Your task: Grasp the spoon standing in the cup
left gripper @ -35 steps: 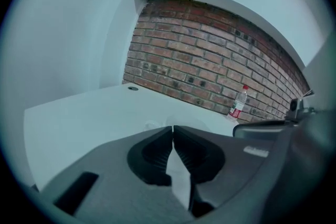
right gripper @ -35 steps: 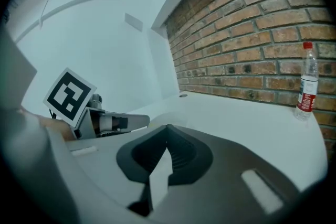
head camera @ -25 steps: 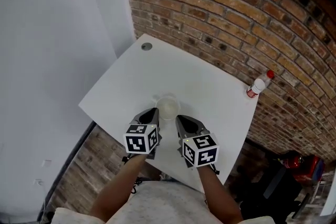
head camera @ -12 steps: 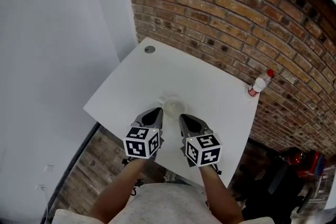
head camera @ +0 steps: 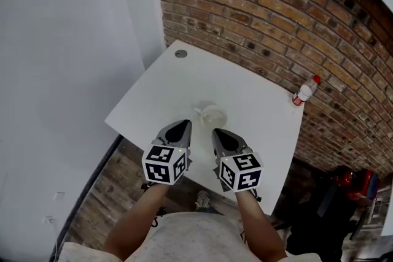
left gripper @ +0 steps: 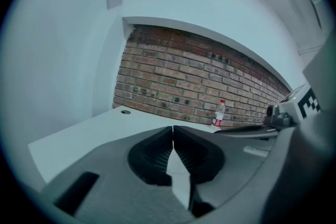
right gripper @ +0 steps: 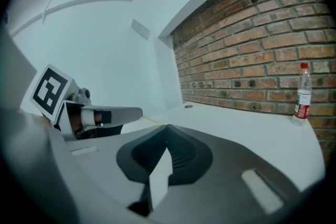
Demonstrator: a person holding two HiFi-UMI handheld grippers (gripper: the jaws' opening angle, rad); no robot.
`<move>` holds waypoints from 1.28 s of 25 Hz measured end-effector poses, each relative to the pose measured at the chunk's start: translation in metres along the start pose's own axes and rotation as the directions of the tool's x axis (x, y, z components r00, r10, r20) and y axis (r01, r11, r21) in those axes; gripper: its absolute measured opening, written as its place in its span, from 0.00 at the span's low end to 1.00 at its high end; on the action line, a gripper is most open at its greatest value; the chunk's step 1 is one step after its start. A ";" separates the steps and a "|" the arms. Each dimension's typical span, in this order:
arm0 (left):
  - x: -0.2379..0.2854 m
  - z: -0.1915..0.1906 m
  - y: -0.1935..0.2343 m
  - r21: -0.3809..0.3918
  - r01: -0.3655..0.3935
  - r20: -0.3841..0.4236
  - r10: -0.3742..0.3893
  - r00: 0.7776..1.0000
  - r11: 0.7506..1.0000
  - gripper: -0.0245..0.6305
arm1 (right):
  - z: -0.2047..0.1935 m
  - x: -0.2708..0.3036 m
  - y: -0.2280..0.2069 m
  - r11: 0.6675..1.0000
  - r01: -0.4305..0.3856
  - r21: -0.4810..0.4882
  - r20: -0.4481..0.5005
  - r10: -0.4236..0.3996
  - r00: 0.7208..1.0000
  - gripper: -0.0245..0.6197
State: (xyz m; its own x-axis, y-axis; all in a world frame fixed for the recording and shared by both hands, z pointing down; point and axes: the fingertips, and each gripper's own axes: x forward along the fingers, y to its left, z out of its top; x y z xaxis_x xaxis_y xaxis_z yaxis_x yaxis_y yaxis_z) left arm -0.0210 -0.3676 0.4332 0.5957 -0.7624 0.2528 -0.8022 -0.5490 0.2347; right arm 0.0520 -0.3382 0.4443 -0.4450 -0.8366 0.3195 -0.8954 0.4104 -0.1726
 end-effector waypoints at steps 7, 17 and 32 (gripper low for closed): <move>-0.040 -0.001 0.016 -0.003 -0.030 0.028 0.031 0.999 1.000 0.05 | -0.003 -0.004 0.035 1.000 -0.019 -0.022 0.005 0.019 1.000 0.05; -0.119 -0.017 0.058 -0.012 -0.150 0.044 0.151 0.988 0.989 0.05 | -0.012 0.002 0.113 0.991 -0.121 -0.061 -0.008 0.120 0.993 0.05; -0.220 -0.037 0.102 -0.018 -0.284 0.073 0.285 0.956 0.959 0.05 | -0.027 -0.002 0.214 0.963 -0.234 -0.134 -0.022 0.233 0.972 0.05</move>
State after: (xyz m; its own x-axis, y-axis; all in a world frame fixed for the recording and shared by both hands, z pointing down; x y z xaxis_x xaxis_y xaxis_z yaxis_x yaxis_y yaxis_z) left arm -0.2320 -0.2436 0.4360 0.3382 -0.9101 0.2395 -0.9375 -0.3037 0.1700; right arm -0.1392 -0.2386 0.4319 -0.6414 -0.7099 0.2911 -0.7602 0.6393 -0.1158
